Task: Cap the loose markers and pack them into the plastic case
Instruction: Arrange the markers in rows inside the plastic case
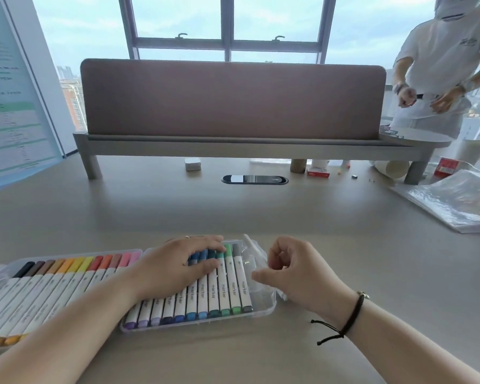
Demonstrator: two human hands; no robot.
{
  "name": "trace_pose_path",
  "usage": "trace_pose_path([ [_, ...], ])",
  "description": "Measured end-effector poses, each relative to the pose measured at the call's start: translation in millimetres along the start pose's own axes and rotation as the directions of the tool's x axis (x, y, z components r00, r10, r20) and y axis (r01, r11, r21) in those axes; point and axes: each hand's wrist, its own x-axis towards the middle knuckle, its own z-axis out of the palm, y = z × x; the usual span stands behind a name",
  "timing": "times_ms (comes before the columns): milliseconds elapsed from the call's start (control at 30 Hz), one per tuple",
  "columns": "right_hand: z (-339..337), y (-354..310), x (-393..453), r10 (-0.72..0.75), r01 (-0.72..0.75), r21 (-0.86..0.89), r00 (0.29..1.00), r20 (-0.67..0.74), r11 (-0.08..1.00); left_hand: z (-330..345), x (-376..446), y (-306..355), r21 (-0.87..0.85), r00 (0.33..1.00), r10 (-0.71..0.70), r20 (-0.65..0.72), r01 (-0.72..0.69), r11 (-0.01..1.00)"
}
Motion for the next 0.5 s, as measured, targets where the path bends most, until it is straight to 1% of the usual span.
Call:
trace_pose_path([
  [67,4,1,-1,-0.068,0.064,-0.141,0.997,-0.023,0.988,0,0,-1,0.003,1.0,-0.005,0.008,0.005,1.0],
  [133,9,-1,-2,-0.115,0.104,-0.215,0.993,-0.039,0.971,0,0,-1,0.005,1.0,-0.006,0.012,0.006,1.0],
  [200,14,-4,-2,-0.139,0.117,-0.287,0.989,-0.055,0.951,1,0,1,0.009,1.0,-0.001,0.001,0.001,1.0],
  [300,21,-6,0,-0.14,0.098,-0.395,0.987,-0.08,0.913,2,1,2,0.013,1.0,0.001,-0.017,-0.001,1.0],
  [500,22,-2,0,-0.108,0.076,-0.317,0.991,-0.083,0.945,2,1,2,0.033,1.0,0.003,-0.027,-0.003,0.999],
])
